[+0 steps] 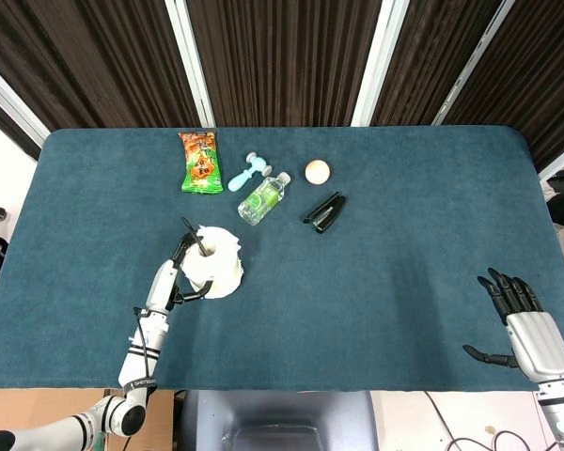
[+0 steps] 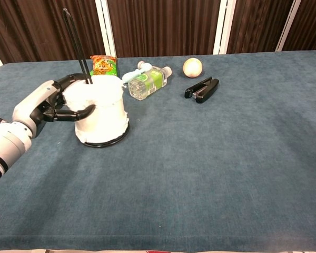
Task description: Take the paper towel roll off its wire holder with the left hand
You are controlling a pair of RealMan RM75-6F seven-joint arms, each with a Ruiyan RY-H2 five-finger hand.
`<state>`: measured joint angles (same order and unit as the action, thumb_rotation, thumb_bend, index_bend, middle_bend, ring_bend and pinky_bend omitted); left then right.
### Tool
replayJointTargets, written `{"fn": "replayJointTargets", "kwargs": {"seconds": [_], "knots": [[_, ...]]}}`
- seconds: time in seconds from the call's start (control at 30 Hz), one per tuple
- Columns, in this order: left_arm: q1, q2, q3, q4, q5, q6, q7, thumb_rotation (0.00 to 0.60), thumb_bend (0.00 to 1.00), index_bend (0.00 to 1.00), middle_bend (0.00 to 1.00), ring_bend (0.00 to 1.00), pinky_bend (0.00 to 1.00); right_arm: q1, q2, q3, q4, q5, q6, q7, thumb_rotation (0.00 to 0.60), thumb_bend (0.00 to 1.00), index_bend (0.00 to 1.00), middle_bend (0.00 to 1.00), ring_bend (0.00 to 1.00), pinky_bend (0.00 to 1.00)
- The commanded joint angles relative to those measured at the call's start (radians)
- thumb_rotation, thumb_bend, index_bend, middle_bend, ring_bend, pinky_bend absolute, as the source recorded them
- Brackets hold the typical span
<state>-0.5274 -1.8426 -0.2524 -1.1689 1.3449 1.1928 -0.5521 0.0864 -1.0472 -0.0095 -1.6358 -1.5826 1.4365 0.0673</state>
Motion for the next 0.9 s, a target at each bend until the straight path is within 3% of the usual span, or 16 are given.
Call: {"fn": "replayJointTargets", "kwargs": {"seconds": [0.03,0.3,0.47,0.9], "knots": [[0.004,-0.008,-0.005,0.001,0.016,0.033,-0.007,0.6,0.71,0.86,0.79,0.9,0.99,0.0,0.0,0.0,0.0,0.0,-0.001,0.0,0.549,0.0,0.0,0.0,0.0,0.0],[0.004,-0.028,-0.035,0.017,0.072,0.16,-0.01,0.6,0.72,0.87,0.79,0.91,1.0,0.001,0.0,-0.001,-0.001,-0.001,-0.003,-0.003,0.548,0.0,0.0,0.0,0.0,0.0],[-0.001,0.011,-0.069,-0.041,0.096,0.222,0.015,0.6,0.72,0.87,0.79,0.9,1.0,-0.001,0.002,-0.002,-0.001,-0.001,-0.001,-0.001,0.547,0.0,0.0,0.0,0.0,0.0],[-0.003,0.224,-0.171,-0.388,0.123,0.301,0.212,0.6,0.71,0.87,0.79,0.9,1.0,-0.001,-0.003,0.002,-0.01,0.008,-0.005,-0.033,0.548,0.0,0.0,0.0,0.0,0.0]]}}
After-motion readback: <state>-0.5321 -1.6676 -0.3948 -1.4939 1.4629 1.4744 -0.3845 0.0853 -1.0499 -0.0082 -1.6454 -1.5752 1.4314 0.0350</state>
